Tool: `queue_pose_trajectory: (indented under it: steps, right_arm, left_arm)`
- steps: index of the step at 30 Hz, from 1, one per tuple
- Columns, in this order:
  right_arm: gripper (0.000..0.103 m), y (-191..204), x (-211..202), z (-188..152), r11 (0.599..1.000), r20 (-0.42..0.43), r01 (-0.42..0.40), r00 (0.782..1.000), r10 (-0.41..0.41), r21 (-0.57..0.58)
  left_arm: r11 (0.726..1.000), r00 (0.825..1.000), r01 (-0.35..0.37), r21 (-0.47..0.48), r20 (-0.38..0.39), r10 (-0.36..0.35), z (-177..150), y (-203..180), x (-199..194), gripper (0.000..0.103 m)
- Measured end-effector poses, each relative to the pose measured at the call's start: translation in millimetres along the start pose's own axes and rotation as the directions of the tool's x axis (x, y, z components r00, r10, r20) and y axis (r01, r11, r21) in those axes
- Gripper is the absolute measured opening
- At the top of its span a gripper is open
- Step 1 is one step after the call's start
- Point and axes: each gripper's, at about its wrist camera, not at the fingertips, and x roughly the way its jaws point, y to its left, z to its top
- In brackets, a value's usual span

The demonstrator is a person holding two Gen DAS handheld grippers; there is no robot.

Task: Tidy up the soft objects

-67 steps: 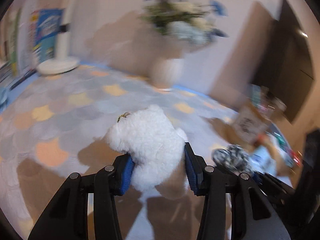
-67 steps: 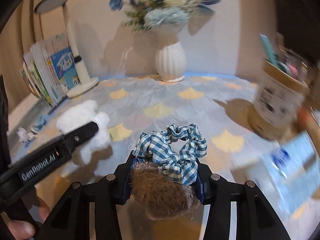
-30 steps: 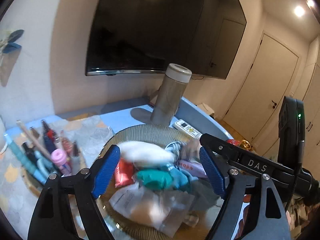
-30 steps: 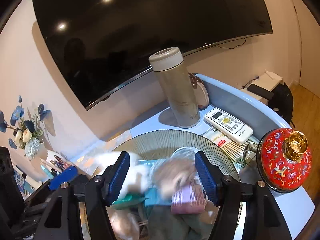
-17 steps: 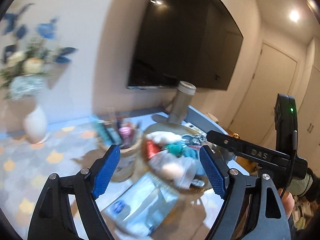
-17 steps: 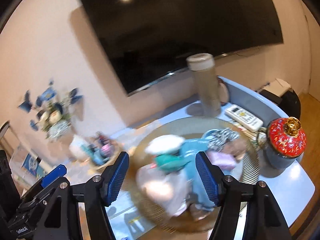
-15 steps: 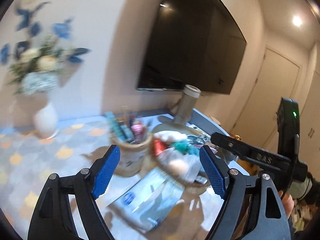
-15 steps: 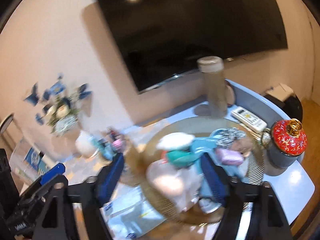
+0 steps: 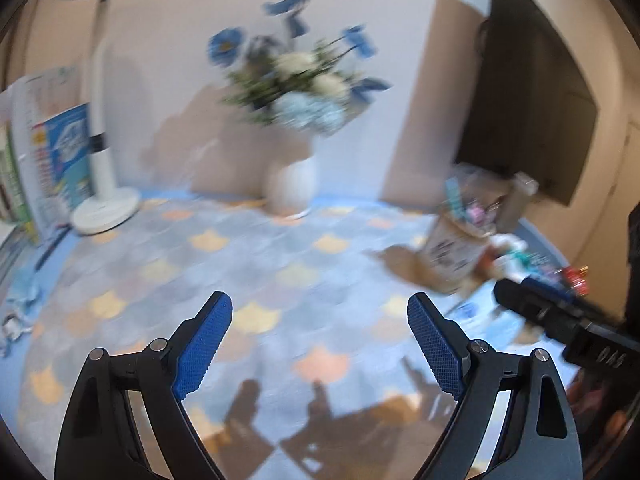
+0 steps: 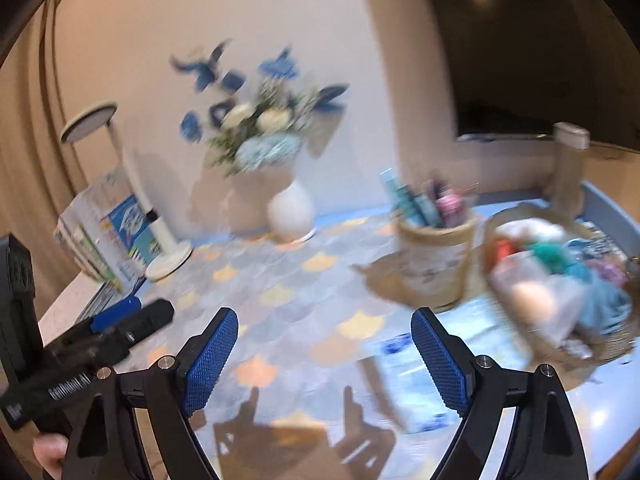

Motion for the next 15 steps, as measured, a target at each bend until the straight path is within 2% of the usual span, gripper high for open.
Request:
queue_pose_trajectory:
  steps: [6, 10, 15]
  right_arm:
    - [0.087, 37, 42, -13, 0.999, -0.057, -0.021, 0.998, 0.019, -0.034]
    - [0.087, 51, 78, -27, 0.999, -0.12, -0.014, 0.993, 0.008, -0.045]
    - [0.087, 59, 117, -40, 0.996, -0.156, 0.045, 0.986, -0.058, -0.082]
  left_arm:
    - [0.995, 0.993, -0.094, -0.012, -0.069, 0.093, -19, 39, 23, 0.089]
    - [0.992, 0.984, -0.127, 0.007, -0.124, 0.127, -32, 50, 45, 0.089]
    - [0.981, 0.969, -0.185, 0.049, -0.159, 0.191, -41, 54, 74, 0.089]
